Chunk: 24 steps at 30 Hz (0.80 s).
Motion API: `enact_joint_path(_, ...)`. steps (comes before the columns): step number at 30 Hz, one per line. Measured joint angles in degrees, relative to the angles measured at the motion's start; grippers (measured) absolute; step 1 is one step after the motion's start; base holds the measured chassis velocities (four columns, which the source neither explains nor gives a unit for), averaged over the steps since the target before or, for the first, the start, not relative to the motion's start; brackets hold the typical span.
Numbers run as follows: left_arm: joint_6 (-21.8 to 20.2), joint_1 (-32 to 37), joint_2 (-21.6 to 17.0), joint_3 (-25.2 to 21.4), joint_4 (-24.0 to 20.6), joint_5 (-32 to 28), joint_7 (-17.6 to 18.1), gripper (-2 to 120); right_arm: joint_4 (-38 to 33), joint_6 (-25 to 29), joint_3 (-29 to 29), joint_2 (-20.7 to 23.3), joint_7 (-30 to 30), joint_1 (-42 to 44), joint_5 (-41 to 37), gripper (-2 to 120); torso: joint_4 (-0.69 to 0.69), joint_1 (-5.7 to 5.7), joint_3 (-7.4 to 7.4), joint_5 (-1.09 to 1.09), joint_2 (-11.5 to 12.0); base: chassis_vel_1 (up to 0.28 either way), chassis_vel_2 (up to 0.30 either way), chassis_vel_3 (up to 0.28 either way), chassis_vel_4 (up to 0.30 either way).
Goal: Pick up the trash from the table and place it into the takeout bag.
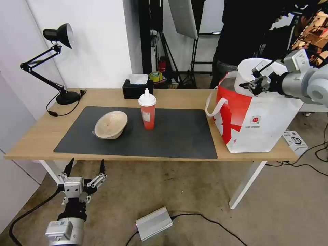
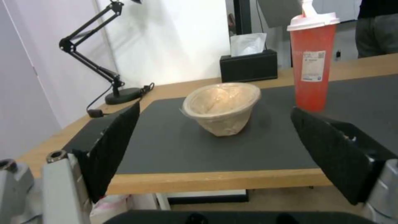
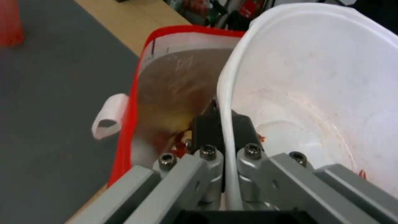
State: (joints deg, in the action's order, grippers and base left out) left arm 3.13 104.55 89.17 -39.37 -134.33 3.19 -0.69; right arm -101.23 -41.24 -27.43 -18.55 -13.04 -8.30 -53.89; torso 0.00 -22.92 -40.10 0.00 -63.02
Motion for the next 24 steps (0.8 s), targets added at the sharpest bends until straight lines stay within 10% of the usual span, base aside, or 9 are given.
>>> enact_joint_path(24,0.06,0.25,0.45,0.23,-0.18,0.26,-0.04,98,-1.87,-0.01,3.49,1.04,-0.01,5.05,0.48,0,0.0,0.0,0.0,0.0,0.0,0.0,0.0,0.0,0.0)
